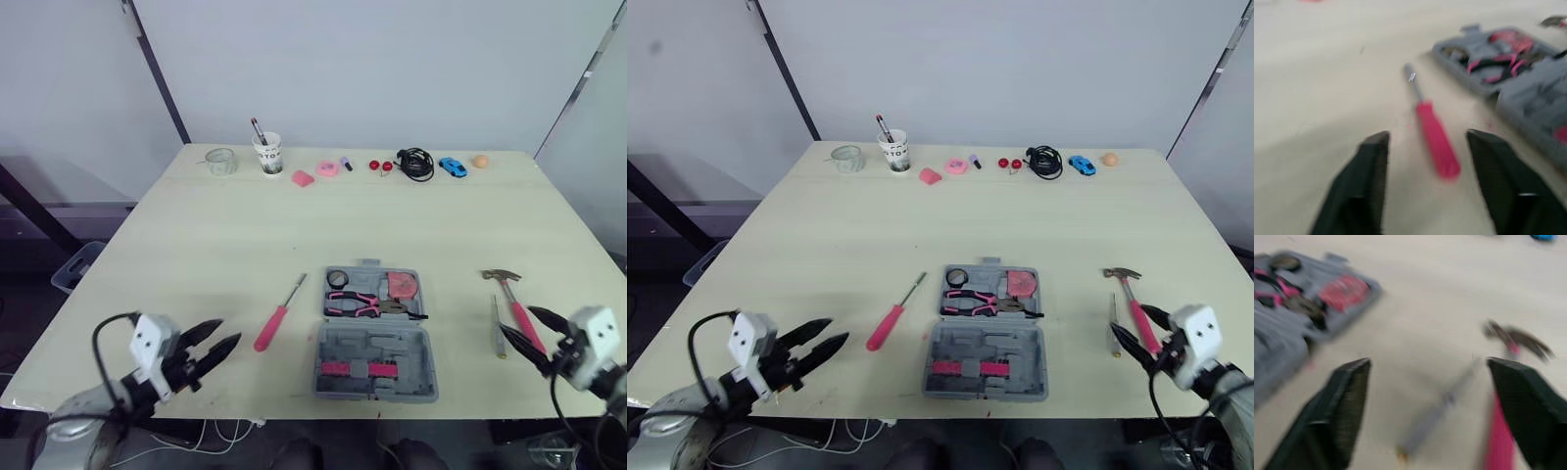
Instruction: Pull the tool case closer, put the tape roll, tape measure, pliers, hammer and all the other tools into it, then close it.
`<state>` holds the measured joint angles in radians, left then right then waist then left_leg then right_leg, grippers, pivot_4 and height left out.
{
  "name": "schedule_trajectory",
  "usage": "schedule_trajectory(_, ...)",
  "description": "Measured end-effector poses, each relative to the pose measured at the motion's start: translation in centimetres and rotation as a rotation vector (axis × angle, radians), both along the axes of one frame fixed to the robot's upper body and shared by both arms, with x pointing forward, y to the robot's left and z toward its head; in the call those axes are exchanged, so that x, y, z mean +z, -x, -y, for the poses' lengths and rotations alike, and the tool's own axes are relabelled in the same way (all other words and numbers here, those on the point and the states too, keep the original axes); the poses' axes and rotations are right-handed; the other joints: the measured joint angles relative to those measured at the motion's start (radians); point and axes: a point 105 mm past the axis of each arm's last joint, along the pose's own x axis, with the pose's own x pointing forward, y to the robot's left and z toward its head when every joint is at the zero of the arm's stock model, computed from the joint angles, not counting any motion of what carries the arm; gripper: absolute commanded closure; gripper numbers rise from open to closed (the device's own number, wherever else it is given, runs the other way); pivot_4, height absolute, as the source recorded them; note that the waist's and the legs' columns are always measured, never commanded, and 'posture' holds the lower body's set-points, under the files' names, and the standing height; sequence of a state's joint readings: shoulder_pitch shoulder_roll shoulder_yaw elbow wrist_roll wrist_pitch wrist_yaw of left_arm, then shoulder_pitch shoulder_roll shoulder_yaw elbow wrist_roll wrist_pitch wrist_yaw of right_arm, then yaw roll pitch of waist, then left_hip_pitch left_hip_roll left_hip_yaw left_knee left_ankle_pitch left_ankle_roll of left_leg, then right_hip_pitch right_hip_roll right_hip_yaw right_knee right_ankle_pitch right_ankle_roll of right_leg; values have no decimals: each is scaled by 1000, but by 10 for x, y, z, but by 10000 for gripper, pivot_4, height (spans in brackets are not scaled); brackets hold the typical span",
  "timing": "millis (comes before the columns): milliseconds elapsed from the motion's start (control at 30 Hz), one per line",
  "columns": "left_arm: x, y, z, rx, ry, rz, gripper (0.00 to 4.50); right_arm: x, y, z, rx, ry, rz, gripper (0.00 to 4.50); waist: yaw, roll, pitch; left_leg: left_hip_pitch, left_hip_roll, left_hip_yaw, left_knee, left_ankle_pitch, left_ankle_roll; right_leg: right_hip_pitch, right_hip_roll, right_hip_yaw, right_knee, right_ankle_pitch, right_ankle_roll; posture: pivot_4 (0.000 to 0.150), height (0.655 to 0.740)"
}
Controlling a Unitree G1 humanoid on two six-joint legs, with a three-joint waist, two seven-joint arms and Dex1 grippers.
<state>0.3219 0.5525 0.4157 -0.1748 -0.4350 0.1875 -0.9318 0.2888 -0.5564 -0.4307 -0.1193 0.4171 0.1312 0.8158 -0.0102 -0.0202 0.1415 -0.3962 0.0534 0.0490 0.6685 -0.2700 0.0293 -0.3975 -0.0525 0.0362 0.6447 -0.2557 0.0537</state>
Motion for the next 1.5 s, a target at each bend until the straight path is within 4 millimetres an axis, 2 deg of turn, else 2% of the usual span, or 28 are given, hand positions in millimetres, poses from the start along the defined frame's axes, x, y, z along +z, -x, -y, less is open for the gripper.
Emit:
schedule_trajectory(33, 0, 3, -3, 9, -6, 0, 2218, -2, 6, 4, -16, -5, -9, 0, 0, 0, 0, 0, 0, 0, 0, 0, 0, 0, 0, 0, 0, 0, 0, 1500, 7400)
schedule_trajectory(67, -2, 7, -5, 17, -14, -2, 971, -4, 13, 8, -37, -9, -20, 0, 0, 0, 0, 0, 0, 0, 0, 0, 0, 0, -1, 0, 0, 0, 0, 1500, 7400)
schedule_trajectory(233, -14, 24, -19, 65, -28, -48, 971, -16, 35, 20, -113, -37, -71, 0, -2, 0, 0, 1, 1, 0, -1, 0, 0, -1, -1, 0, -1, 0, 0, 1500, 7400)
schedule_trajectory(400, -22, 40, -25, 87, -38, -84, 971, -26, 55, 26, -187, -91, -86, 0, -1, 0, 0, 0, 1, 0, -2, 0, -1, -2, -6, 0, -2, 0, 0, 1500, 7400)
schedule_trajectory(500, -21, 44, -27, 98, -40, -83, 971, -30, 65, 30, -213, -90, -107, 0, -1, 1, 0, 0, 1, 0, -3, -1, -1, -3, -10, -1, -2, 0, 0, 1500, 7400)
schedule_trajectory(600, -19, 42, -27, 98, -31, -69, 971, -29, 65, 32, -223, -90, -101, 0, -1, 0, 0, -1, 1, 0, -3, -3, -4, -3, -11, -1, -2, 0, 0, 1500, 7400)
schedule_trajectory(967, -1, 21, -16, -25, -71, -4, 971, -10, 42, 24, -203, -76, -29, 0, -1, 0, 0, -2, 0, 1, -3, 0, -1, -4, -10, -2, -2, 0, -1, 1500, 7400)
schedule_trajectory(1067, 9, 8, -1, -130, -91, 41, 971, -12, 30, 4, -153, -83, -45, 0, 0, 1, 0, -2, 0, 1, -3, 0, 0, -4, -10, -2, -2, 0, -1, 1500, 7400)
schedule_trajectory(1167, 16, -1, 11, -203, -108, 73, 971, -6, 19, -8, -130, -86, -30, 0, 0, 1, -1, -2, 0, 1, -3, 0, 0, -4, -5, -2, -2, 0, 0, 1500, 7400)
schedule_trajectory(1500, 45, -17, 62, -483, -111, 150, 971, -15, -13, -30, -170, -74, -87, 0, -1, 1, 0, -1, 0, 1, -3, 0, 0, -2, -1, -2, -2, 0, 0, 1500, 7400)
